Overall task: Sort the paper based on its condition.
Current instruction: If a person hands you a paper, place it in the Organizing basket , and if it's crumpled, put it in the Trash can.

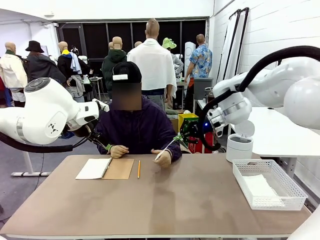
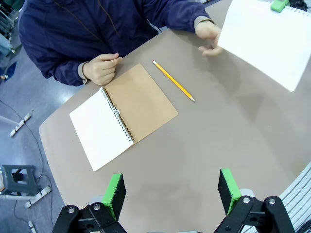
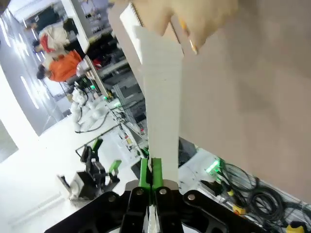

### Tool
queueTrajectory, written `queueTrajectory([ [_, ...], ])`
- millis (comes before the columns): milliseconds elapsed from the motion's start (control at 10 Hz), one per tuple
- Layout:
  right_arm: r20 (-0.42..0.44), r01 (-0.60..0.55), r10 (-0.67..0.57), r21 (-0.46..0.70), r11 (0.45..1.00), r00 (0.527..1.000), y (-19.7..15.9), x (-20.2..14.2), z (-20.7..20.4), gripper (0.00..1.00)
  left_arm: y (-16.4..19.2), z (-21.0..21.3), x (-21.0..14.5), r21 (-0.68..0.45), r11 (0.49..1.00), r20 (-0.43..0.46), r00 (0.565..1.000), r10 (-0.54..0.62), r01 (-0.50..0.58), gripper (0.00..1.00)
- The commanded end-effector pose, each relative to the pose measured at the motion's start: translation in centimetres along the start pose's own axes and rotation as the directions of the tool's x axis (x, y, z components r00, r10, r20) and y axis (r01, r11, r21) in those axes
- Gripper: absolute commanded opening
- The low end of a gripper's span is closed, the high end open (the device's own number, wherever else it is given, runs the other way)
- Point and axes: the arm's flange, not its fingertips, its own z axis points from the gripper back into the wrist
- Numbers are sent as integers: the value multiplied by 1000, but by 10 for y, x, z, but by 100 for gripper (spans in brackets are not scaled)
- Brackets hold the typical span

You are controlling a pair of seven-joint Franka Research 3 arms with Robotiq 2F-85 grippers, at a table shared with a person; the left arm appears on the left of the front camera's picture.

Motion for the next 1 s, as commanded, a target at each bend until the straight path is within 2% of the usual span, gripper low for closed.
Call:
queueTrajectory([
  [0,-3,-230,230,-60,971,973,-10,-18,33,0,1,0,-1,1,1000,-1,1000,0,0,100],
  [100,9,-356,361,-134,925,933,-17,-24,55,0,1,0,-1,1,1000,-1,1000,0,0,100],
  [200,13,-416,430,-230,880,903,-29,-32,76,0,1,0,-1,1,1000,-1,1000,0,0,100],
  [400,21,-419,451,-337,843,892,-56,-52,115,0,1,0,-1,1,1000,-1,1000,0,0,100],
  [500,28,-410,462,-415,812,887,-71,-50,131,0,1,0,-1,1,1000,-1,1000,0,0,100],
  [700,77,-316,404,-498,807,911,-89,-52,151,0,1,0,-1,1,1000,-1,1000,0,0,100],
  [900,161,-198,332,-540,818,929,-91,-56,150,0,1,0,-1,1,1000,-1,1000,0,0,100],
])
